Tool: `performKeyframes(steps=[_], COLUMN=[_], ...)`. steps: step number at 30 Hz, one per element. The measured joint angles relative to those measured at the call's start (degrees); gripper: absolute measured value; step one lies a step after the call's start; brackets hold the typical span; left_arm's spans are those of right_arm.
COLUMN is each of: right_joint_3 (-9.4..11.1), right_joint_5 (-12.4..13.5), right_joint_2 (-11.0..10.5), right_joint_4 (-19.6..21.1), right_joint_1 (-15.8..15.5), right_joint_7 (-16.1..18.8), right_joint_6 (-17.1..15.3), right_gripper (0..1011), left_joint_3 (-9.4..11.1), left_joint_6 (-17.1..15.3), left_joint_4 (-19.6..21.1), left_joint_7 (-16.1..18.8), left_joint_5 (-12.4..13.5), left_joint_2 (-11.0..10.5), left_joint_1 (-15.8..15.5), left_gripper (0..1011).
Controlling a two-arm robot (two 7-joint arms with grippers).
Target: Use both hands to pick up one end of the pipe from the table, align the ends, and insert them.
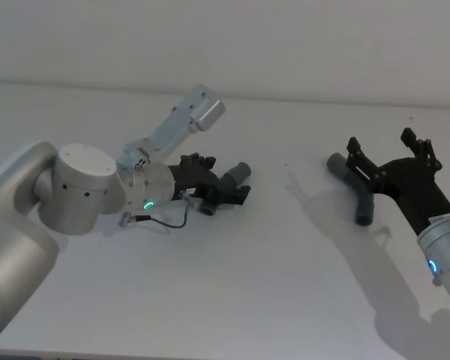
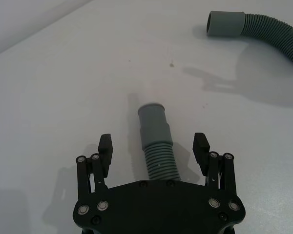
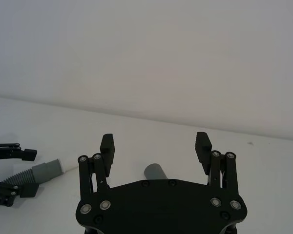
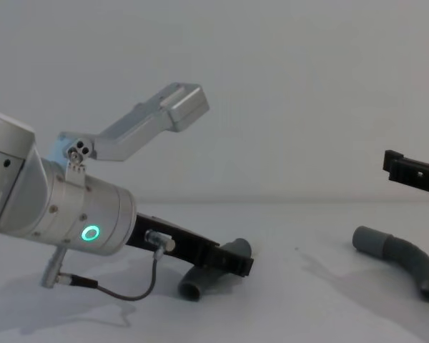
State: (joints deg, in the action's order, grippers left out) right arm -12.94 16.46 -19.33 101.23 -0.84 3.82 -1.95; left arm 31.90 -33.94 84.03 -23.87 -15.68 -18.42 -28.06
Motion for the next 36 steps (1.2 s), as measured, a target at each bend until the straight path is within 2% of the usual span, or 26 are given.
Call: performKeyframes(steps=[17,26,29,31,35,36], right_joint_3=[0.0,0.0,0.0,0.0,0.0,0.0], right_joint_5=[0.0,0.0,0.0,0.0,0.0,0.0], right_joint_2=[0.0,0.0,0.0,0.0,0.0,0.0], right_joint_4=[0.0,0.0,0.0,0.0,0.0,0.0], right_joint_1=[0.0,0.0,0.0,0.0,0.0,0.0], right_joint_7=[0.0,0.0,0.0,0.0,0.0,0.0], right_joint_6=[0.0,0.0,0.0,0.0,0.0,0.0], right_gripper=[1004,1004,1004,1004,1004,1004], left_joint_3=[-0.1,-0.2,-0.2,-0.2,-0.2,-0.2], left_joint_6=[-0.7,-0.9,-0.9,-0.9,-0.9,-0.9], left_joint_4=[-0.2,-0.3,-0.3,-0.3,-0.3,-0.3], left_joint_7=[-0.6,-0.7,-0.7,-0.7,-0.7,-0.7], left_joint_5=[0.4,0.4,0.4,0.5,0.5,0.5], left_joint_2=[0.3,0.4,0.4,0.5,0.5,0.5], left_joint_1=[0.2,0.2,0.2,0.3,0.3,0.3], left_gripper=[981,757,645,610,446,446])
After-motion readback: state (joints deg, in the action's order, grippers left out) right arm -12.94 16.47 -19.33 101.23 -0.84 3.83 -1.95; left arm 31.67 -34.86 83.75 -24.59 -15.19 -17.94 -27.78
